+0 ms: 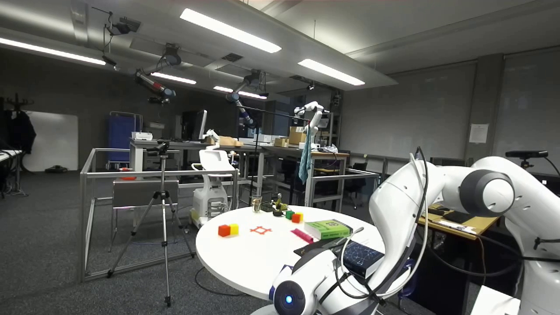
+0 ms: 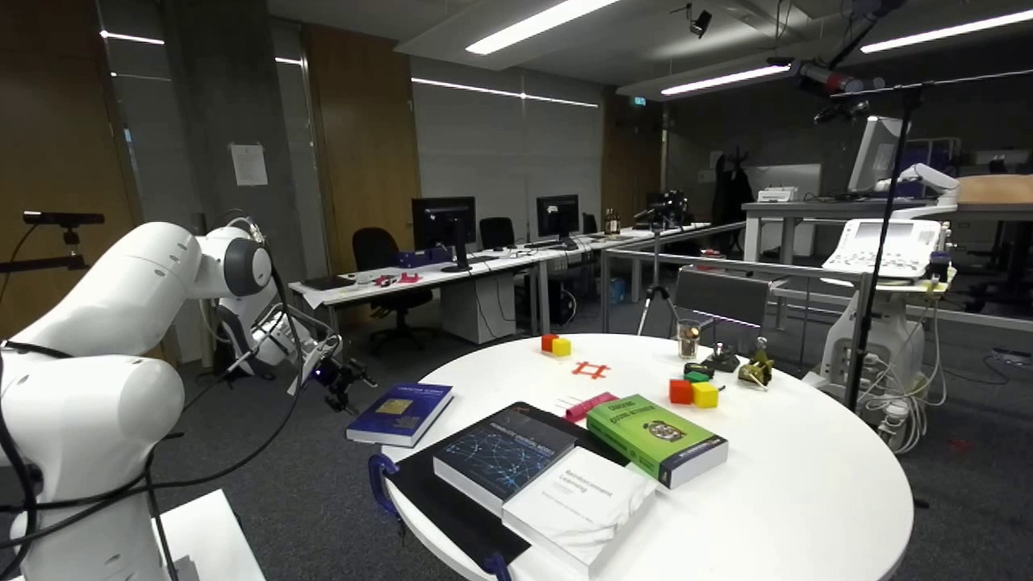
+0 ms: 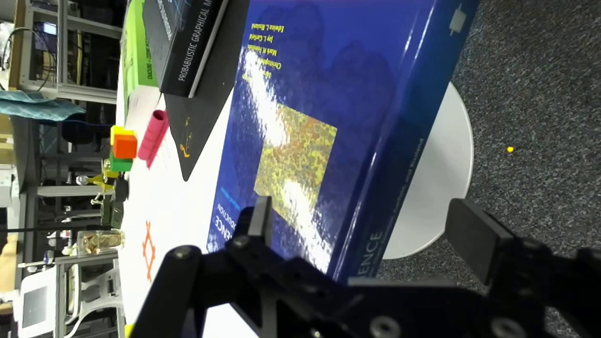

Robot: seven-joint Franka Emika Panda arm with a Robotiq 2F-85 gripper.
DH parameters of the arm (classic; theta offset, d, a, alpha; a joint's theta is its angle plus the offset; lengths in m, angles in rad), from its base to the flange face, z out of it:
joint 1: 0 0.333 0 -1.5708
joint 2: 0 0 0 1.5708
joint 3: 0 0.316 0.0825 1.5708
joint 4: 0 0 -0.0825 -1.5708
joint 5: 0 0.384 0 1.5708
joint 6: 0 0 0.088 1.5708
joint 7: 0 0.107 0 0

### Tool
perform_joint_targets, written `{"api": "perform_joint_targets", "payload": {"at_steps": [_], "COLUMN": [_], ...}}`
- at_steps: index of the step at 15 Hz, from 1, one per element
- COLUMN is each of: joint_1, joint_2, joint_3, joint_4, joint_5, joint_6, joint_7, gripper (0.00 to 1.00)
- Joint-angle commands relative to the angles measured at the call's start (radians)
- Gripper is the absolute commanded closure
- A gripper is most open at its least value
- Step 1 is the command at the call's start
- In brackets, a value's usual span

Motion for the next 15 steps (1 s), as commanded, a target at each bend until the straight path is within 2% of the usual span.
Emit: {"api": "perform_joint_targets", "payload": {"at_steps": [1,15], "joint_1": [0.036,0.103], "joint_2": [0.060,0.224], "joint_3": [-0.026,-0.095], "joint_4": [0.077,0.231], "joint_5": [-0.018,-0.080], "joint_6": [-0.062,-0.133], "joint_7": [0.040,0.137], "gripper": [0.00,0.00]}}
